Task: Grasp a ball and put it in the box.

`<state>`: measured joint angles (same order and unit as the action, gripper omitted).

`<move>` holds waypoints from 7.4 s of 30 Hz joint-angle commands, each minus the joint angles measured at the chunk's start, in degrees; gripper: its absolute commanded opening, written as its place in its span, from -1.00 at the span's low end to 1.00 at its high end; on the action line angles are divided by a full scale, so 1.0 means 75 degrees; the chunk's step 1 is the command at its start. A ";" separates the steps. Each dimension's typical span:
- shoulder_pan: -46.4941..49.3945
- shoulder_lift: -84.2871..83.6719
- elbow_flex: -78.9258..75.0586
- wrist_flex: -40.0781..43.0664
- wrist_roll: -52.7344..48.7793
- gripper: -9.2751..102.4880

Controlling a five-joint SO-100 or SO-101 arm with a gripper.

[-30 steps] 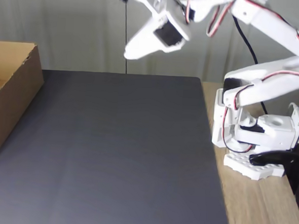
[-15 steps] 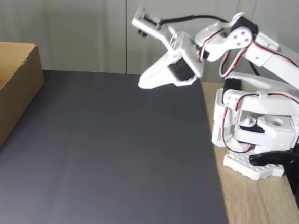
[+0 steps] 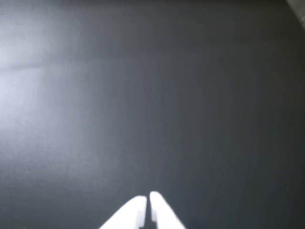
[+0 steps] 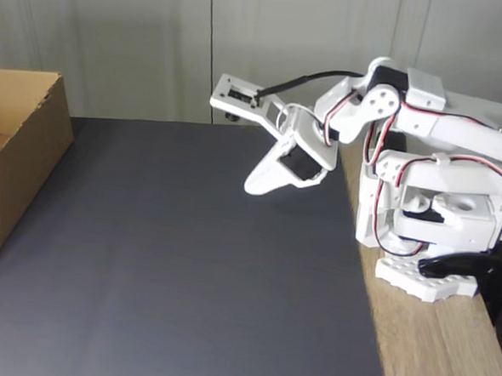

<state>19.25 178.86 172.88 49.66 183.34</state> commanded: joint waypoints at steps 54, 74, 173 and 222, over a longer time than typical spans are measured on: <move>-0.0937 0.0070 0.0996 0.2016 -0.1043 -0.82; -0.0937 0.0070 0.0996 0.2016 -0.1043 -0.82; -0.0937 0.0070 0.0996 0.2016 -0.1043 -0.82; -0.0937 0.0070 0.0996 0.2016 -0.1043 -0.82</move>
<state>11.95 179.82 180.35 63.90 175.78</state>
